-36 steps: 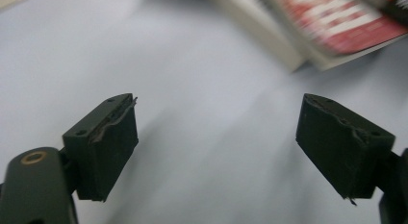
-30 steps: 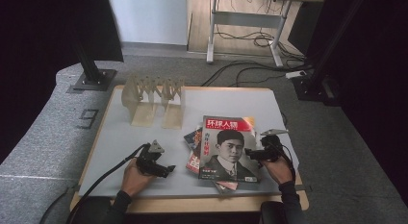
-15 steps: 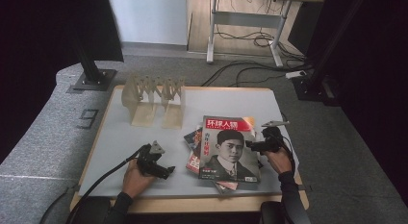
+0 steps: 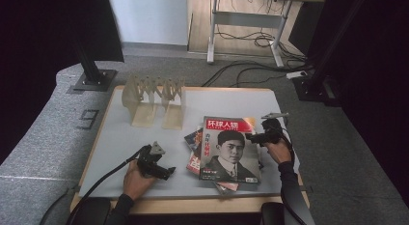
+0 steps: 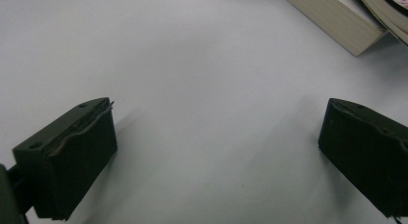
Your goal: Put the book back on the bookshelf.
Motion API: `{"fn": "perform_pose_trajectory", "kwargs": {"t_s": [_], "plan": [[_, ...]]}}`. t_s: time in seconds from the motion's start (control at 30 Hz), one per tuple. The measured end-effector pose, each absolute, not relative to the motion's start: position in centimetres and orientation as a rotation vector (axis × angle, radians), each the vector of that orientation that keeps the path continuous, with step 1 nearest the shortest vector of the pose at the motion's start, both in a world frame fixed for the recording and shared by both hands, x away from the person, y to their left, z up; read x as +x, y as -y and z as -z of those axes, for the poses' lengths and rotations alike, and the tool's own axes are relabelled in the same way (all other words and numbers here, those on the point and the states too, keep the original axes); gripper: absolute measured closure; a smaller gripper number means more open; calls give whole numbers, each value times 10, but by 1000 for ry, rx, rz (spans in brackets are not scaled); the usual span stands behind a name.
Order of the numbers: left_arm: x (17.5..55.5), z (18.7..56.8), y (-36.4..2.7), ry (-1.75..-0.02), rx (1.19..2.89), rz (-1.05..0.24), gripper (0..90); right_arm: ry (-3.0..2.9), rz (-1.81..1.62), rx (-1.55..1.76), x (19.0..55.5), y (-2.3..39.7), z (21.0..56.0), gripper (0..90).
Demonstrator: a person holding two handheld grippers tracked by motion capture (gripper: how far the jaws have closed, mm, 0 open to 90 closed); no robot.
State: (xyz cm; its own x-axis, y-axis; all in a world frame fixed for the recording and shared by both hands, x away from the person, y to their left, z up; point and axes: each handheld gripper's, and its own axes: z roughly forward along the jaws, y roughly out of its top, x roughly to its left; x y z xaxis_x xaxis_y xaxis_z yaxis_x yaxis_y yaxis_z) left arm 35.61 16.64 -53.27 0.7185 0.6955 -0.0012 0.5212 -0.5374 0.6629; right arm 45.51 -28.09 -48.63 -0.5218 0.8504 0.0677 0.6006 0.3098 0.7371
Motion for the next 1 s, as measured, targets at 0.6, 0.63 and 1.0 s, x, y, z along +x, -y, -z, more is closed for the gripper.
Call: {"fn": "perform_pose_trajectory", "kwargs": {"t_s": [0.6,0.63,1.0], "plan": [[356,533,-166,-918,2268,-347,0,-2310,-1142,1496,497,282,504,9],[356,533,-166,-918,2268,-347,0,-2313,-1148,1505,499,282,505,14],[356,533,-167,-918,2269,-346,0,-2365,-1234,1570,510,284,517,98]]}}
